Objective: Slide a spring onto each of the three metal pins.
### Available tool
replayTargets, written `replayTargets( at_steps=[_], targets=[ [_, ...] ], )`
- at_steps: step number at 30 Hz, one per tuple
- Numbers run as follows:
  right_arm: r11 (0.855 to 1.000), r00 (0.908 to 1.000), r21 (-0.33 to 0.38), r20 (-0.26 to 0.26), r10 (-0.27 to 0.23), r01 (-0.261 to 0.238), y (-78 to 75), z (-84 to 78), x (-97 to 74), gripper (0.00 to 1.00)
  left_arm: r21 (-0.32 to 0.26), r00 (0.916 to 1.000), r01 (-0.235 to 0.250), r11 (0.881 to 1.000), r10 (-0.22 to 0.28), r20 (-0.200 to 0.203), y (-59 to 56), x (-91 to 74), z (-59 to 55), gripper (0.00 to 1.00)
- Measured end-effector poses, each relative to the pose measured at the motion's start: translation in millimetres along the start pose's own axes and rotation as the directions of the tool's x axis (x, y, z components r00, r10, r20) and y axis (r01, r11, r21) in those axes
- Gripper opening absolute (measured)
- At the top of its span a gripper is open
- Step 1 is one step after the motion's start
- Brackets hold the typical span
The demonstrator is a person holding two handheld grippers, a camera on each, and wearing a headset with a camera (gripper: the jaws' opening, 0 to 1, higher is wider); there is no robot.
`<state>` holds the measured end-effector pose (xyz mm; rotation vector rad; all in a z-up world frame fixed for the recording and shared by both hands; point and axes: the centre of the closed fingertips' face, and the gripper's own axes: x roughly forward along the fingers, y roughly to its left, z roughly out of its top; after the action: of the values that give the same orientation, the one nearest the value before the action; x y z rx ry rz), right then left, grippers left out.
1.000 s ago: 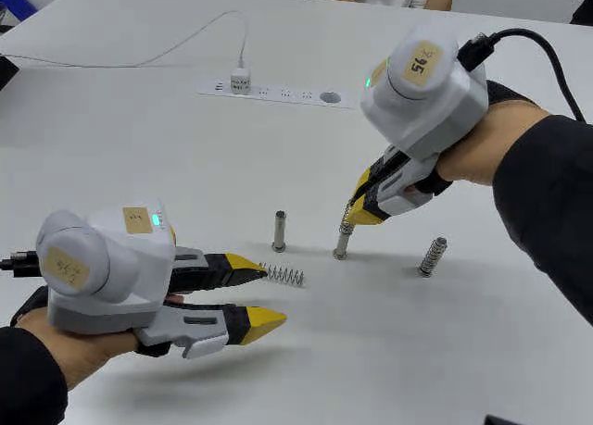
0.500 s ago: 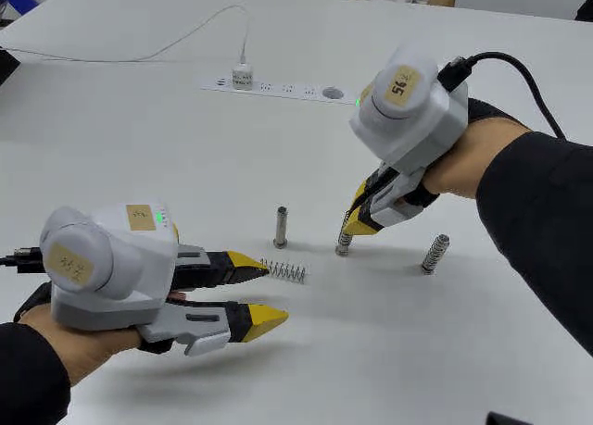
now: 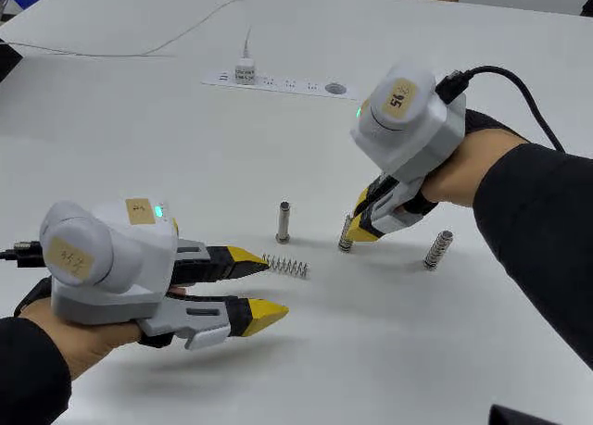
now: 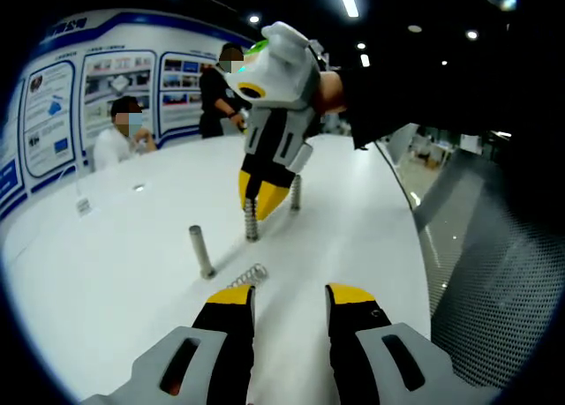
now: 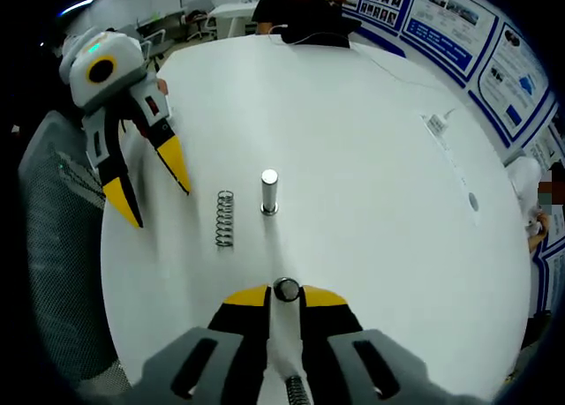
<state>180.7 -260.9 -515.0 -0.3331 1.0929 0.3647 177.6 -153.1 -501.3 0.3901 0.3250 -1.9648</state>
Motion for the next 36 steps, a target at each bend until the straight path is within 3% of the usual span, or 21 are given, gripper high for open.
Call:
replayTargets(
  at_steps=[20,30,36],
  targets=[
    [0.999,0.9999,0.034,0.009,0.004,-0.004,22.7,-14.7,-6.1,0.15,-0.001,1.0000,-0.007,1.000,0.007,0.004,3.2,-1.3,1.0,0.33],
    [0.999,0.9980,0.021,0.049,0.039,-0.040,40.5,0.6,-2.5,0.17,-0.006,0.9999,-0.015,1.000,0.015,0.002,4.6,-3.2,0.3,0.34],
    [0.998,0.9956,0.014,0.077,0.053,-0.054,43.7,10.3,1.4,0.18,-0.007,0.9998,-0.017,1.000,0.017,0.003,4.8,-4.3,0.7,0.34]
  ],
)
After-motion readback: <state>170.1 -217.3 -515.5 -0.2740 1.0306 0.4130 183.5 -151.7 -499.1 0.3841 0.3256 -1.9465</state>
